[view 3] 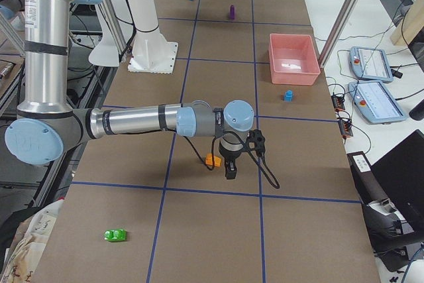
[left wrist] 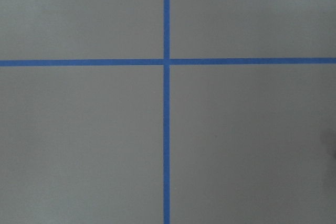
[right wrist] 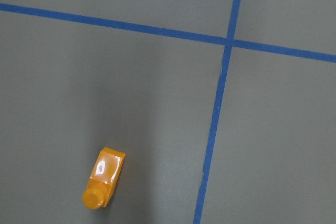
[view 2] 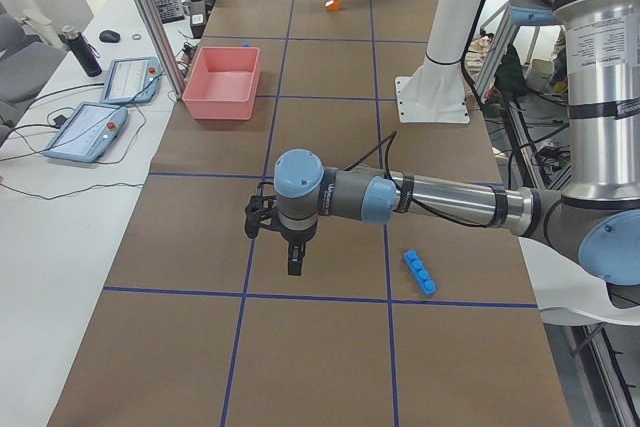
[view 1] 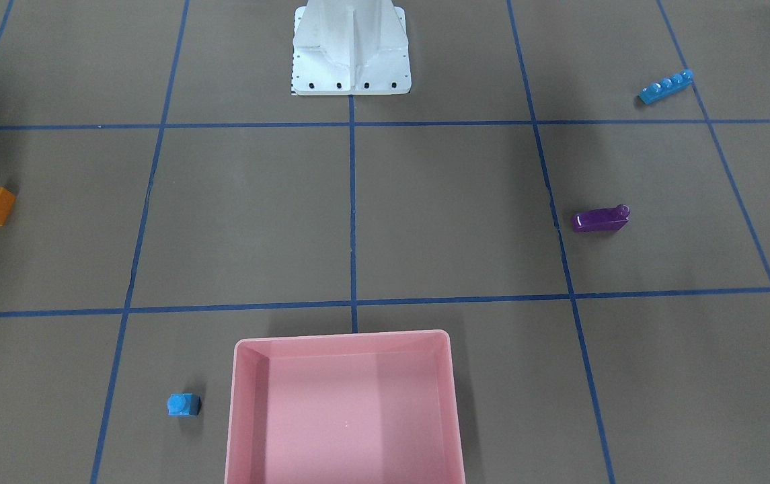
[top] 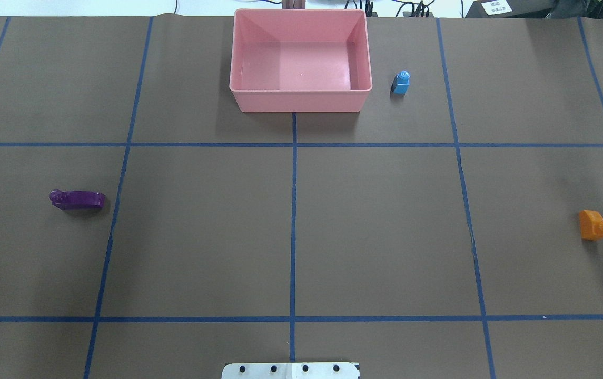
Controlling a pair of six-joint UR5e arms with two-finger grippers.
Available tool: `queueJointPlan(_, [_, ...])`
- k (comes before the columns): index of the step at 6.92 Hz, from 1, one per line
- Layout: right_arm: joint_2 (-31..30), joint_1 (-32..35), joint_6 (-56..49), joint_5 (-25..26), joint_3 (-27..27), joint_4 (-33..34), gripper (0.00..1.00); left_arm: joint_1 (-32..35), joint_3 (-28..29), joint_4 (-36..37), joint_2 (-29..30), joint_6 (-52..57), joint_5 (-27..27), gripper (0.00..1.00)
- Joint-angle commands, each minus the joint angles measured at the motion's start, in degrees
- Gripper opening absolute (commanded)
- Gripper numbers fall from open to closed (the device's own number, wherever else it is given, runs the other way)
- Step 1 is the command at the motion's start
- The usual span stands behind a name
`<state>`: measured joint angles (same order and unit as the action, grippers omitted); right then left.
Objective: Put all blocks into box
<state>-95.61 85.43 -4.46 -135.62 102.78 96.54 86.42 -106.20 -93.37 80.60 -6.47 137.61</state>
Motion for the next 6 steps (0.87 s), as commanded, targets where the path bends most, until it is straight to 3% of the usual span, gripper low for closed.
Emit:
queueJointPlan(1, [-0.01, -1.48, 0.33, -2.01, -0.04, 0.05, 1.0, -4.31, -0.24, -5.83, -0.88, -1.08, 1.52, 1.0])
queueJointPlan(2, [0.68, -5.07, 0.41, -2.98, 0.13, -0.3, 1.0, -7.2, -0.41, -10.12, -0.53, -9.88, 2.3, 1.0])
queueJointPlan(3, [0.6, -8.06, 0.76, -3.07, -0.82, -4.82, 1.0, -11.84, -0.42, -16.69, -0.44, -19.36, 1.88, 1.0])
queueJointPlan(5, [0.69, -15.25, 11.16, -2.64, -3.63, -6.88, 1.0, -16.27, -0.42, -17.72, 1.74, -32.58, 1.7, 1.0])
queueJointPlan(6, [0.6, -17.91, 13.31, -2.46, -4.77, -8.02, 1.0, -16.81, -0.42, -17.72, 1.93, -32.9, 1.61, 1.0])
